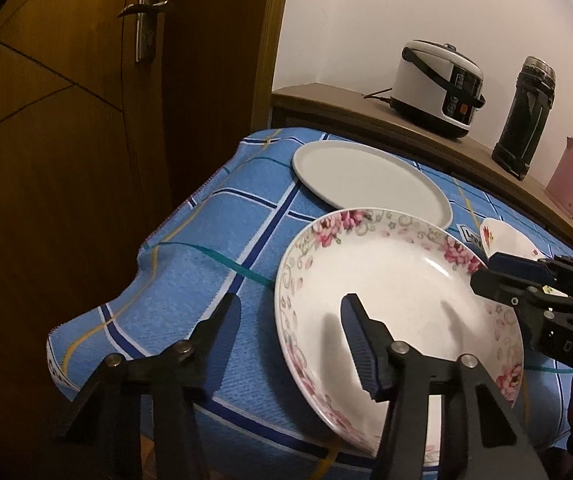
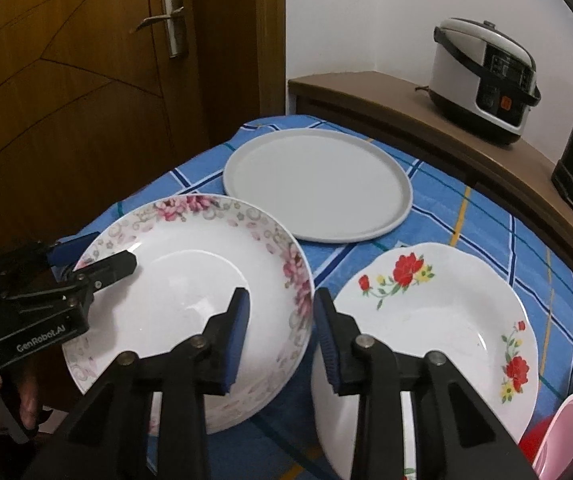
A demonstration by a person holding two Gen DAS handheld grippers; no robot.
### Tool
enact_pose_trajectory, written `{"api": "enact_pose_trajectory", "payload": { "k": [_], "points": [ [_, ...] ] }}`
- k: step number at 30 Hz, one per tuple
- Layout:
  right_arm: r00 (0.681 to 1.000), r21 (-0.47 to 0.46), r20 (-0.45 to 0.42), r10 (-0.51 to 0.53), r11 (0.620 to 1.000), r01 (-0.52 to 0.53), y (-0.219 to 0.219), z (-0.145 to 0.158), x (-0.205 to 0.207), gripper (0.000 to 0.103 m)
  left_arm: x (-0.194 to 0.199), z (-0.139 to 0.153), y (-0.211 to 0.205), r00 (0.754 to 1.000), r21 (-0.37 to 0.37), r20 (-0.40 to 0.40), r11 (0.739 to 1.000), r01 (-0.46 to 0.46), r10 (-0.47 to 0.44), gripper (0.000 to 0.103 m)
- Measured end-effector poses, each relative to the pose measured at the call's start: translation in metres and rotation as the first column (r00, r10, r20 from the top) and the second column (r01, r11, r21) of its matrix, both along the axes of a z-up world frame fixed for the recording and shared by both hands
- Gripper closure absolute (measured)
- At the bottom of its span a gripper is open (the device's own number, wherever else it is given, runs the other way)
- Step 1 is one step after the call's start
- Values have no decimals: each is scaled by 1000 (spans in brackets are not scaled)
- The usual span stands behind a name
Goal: Organize plates and bowls
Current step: 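Close the right tool on the rim of the pink-floral deep plate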
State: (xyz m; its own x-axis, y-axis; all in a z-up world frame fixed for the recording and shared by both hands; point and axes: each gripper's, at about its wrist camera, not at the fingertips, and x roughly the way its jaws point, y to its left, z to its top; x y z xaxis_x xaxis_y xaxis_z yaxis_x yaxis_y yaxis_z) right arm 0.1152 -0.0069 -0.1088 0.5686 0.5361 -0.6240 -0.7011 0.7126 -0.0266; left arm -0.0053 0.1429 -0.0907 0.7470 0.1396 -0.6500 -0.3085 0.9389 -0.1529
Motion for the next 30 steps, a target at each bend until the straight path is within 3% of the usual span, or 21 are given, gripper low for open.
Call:
{"api": "enact_pose_trajectory", "payload": {
  "k": [2, 6, 9, 11, 14, 21, 30],
  "points": [
    [1000, -1, -7, -2, 1000, 2, 1, 0, 2, 69, 1, -2, 1, 1000, -5, -5, 1000, 3, -3, 62],
    [1000, -16, -26, -9, 1000, 9, 6, -3, 10, 72, 0, -3, 3, 1000, -22, -4, 1000, 2, -2, 68],
    [999, -14, -36, 4, 1000, -4, 9, -3, 9, 75, -2, -3, 5, 1000, -24, -4, 1000, -9, 9, 68],
    [999, -12, -41, 24, 1000, -24, 12, -3, 7, 85, -2, -3, 6, 1000, -20, -5, 1000, -13, 13, 68],
    [998, -37, -53, 26, 999, -28, 16, -9, 7, 87, -2, -4, 6, 1000, -13, -5, 1000, -20, 20, 68],
    [996, 4, -82, 26, 1000, -26, 12, -10, 9, 90, -4, -4, 7, 999, -16, -3, 999, -37, 37, 71],
    [998, -8, -66, 1, 1000, -2, 12, -7, 8, 89, 0, 1, 2, 998, -2, -3, 998, -58, 58, 71]
  ]
}}
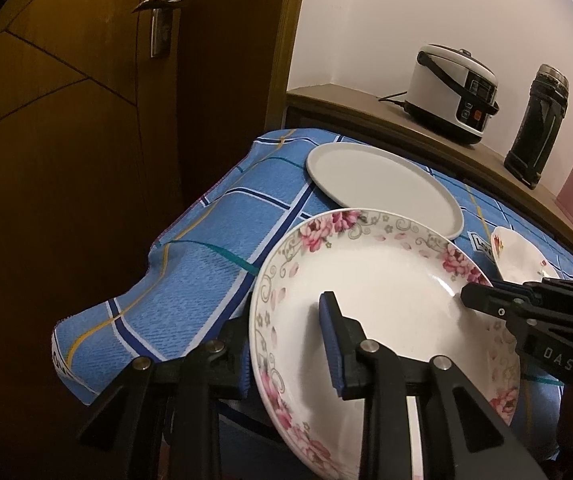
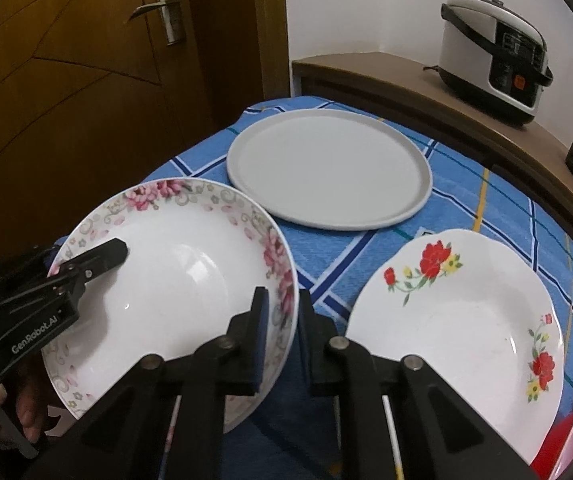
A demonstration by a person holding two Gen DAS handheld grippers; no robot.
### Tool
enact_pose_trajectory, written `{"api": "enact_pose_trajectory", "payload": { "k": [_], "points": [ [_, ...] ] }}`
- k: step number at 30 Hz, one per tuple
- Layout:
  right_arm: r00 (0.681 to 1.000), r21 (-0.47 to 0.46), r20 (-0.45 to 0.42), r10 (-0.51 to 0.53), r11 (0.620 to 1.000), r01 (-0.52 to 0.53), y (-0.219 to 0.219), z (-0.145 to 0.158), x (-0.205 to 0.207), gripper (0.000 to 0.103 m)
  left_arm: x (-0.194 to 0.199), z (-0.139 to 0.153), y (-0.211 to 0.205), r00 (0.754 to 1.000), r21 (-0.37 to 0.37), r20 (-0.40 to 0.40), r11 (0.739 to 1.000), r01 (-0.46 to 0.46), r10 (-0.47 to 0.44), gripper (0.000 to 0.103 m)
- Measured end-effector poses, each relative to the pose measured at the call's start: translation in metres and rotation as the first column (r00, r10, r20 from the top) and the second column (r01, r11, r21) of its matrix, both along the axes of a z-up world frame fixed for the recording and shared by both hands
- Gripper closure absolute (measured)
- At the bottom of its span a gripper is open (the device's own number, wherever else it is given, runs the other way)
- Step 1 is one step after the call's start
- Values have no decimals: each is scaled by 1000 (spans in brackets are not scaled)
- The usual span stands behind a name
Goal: Organize plates and bowls
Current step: 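Close the right tool on the rim of the pink-floral deep plate, then lift the pink-floral plate with the right tool and carry it over the plain white plate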
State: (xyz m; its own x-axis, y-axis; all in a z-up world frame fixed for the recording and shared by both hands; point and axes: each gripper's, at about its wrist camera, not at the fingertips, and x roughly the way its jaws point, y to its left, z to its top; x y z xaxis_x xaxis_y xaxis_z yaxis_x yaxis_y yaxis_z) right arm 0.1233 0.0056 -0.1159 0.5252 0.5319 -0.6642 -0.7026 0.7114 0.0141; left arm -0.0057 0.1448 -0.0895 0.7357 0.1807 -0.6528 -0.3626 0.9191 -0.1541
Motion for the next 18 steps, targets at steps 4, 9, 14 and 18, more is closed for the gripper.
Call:
{"api": "enact_pose_trajectory", "payload": {
  "k": [4, 9, 14, 18],
  "points": [
    [1000, 8, 5, -1, 1000, 1, -2, 3, 0, 89, 2, 5, 1, 1000, 6, 13, 1000, -6, 6, 71],
    [1000, 20, 11, -3, 1000, 2, -4, 5, 0, 89, 7, 10, 4, 1000, -10, 18, 1000, -10, 11, 71],
    [1000, 36, 20, -5, 999, 4, -7, 7, 1, 89, 12, 14, 5, 1000, -13, 15, 1000, -9, 10, 71],
    [1000, 55, 27, -14, 998, 12, -11, 11, 2, 89, 16, 17, 4, 1000, -9, 24, 1000, -5, 5, 71]
  ]
}}
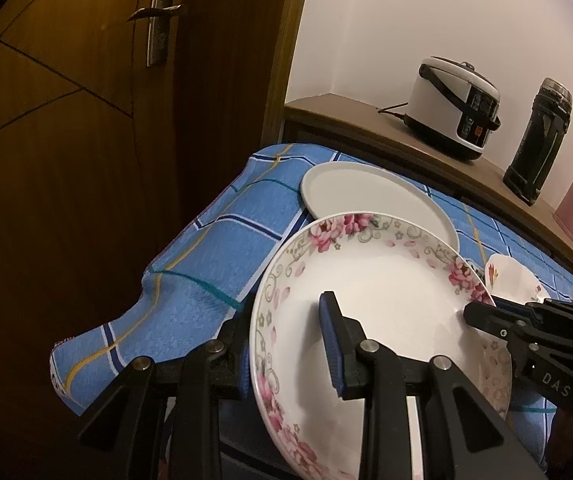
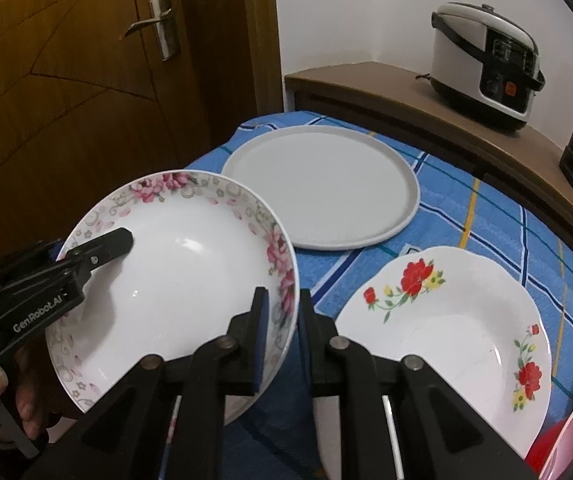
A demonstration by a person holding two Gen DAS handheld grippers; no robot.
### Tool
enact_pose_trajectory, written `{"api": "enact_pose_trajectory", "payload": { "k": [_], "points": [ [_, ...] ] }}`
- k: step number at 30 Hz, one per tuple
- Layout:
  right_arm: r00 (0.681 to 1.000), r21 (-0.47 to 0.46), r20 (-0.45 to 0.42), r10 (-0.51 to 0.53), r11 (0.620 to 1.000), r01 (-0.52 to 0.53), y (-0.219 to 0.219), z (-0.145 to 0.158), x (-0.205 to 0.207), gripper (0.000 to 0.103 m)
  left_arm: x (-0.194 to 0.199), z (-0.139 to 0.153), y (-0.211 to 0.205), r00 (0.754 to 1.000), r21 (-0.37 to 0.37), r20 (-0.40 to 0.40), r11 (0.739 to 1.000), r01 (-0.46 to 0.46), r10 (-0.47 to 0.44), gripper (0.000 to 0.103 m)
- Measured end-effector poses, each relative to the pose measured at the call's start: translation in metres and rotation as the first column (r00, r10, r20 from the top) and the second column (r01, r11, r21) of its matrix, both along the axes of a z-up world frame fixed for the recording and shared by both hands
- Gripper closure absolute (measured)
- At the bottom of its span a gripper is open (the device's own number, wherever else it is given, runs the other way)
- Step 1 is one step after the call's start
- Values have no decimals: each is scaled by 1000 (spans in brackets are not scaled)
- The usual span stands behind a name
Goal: Organize plates and bowls
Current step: 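Lift the pink-floral plate with the right tool and carry it over the plain white plate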
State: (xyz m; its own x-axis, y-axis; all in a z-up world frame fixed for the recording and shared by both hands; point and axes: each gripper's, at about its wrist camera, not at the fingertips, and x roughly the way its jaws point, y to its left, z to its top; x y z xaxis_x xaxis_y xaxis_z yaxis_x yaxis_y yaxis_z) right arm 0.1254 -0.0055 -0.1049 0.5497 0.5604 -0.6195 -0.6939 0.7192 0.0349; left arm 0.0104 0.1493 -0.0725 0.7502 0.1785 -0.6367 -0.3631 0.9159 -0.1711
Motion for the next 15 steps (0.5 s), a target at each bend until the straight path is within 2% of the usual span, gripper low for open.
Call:
{"api": "enact_pose_trajectory", "payload": {
  "k": [15],
  "points": [
    [998, 53, 41, -51, 997, 48, -15, 26, 12, 89, 25, 27, -7, 998, 44, 58, 999, 33, -35, 71]
  ]
}}
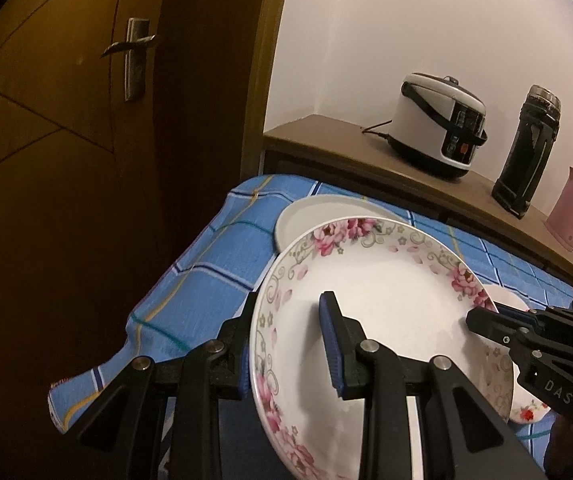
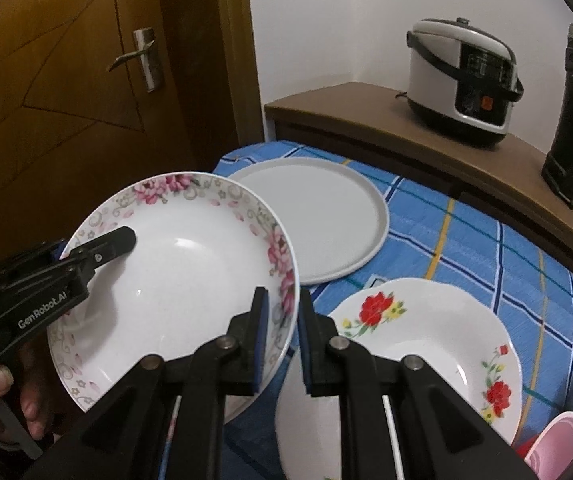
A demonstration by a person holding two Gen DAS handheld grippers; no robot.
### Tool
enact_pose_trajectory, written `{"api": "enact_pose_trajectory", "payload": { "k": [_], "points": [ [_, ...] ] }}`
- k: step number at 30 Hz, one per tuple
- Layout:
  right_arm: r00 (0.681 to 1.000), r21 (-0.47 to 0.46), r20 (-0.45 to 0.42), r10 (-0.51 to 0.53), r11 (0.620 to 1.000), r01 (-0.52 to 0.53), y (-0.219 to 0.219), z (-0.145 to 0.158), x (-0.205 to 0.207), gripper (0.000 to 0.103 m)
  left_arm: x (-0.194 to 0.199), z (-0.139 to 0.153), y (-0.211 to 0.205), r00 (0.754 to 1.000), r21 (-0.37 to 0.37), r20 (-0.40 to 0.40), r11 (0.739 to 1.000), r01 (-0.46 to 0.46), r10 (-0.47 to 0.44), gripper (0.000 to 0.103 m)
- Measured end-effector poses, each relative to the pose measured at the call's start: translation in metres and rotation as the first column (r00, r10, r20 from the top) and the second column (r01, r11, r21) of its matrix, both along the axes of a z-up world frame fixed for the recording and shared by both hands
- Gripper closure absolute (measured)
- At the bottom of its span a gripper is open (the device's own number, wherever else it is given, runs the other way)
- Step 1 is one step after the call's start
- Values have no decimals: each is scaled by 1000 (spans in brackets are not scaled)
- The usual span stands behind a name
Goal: Organize plates and bowls
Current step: 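Lift the pink-floral plate with the right tool and carry it over the plain white plate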
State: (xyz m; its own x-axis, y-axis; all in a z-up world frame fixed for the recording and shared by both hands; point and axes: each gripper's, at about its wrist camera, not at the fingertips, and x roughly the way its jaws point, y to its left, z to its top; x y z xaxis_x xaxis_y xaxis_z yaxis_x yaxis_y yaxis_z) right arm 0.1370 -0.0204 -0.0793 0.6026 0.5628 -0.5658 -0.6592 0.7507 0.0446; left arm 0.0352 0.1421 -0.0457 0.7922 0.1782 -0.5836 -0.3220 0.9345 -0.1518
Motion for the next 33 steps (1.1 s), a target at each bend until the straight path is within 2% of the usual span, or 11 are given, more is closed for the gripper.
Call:
{"api": "enact_pose_trajectory", "payload": {
  "k": [33],
  "points": [
    [991, 93, 96, -92, 992, 83, -5, 56, 34, 89, 50, 51, 1, 991, 104, 129, 994, 16, -30, 71]
  ]
}}
